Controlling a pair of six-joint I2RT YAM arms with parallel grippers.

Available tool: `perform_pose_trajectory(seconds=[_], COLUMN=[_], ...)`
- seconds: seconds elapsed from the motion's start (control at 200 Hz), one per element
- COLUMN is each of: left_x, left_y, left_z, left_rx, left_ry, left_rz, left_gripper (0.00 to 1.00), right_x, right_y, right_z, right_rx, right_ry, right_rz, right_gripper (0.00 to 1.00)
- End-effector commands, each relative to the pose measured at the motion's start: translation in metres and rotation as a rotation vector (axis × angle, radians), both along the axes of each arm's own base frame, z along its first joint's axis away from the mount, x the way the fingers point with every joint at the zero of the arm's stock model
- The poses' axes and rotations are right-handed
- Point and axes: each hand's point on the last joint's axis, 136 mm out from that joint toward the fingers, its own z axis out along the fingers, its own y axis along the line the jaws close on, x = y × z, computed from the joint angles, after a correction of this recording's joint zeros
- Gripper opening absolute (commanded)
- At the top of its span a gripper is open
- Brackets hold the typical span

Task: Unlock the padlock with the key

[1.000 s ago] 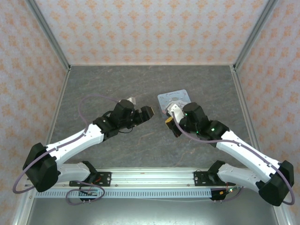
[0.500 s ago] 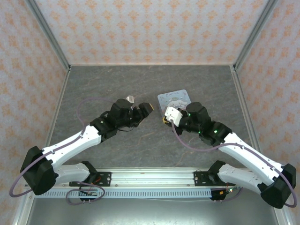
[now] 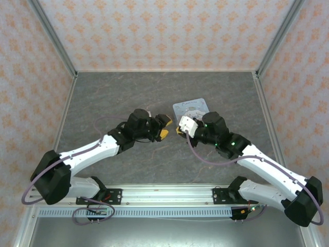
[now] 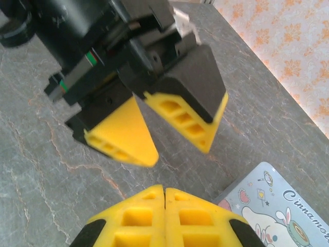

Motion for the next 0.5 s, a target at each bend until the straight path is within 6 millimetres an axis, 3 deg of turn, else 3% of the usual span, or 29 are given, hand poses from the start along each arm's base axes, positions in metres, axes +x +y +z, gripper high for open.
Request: perform_pose_trajectory(seconds=[0.0,0.215,0.495], left_x=[-0.004,-0.001,0.0], left_y=[-0.02,-0.03,-0.029], left_z=[0.004,-0.006,-0.008], left_rx=[-0.143,-0.207,-0.236], left_ry=[0.095,0.169,0.193], left_rz=[-0.007,0.027,0.059], left_gripper=[0.57,0.54,0.49], right_x=[0.003,0.005,0.007], right_y=[0.013,0.022,0.021], right_z=[0.013,0.012,-0.002], right_rx=[0.082,0.113,0.112], right_ry=[-0.019,-0.013,0.014], right_rz=[0.016,0.026,0.008], right_gripper=[0.0,0.0,0.0])
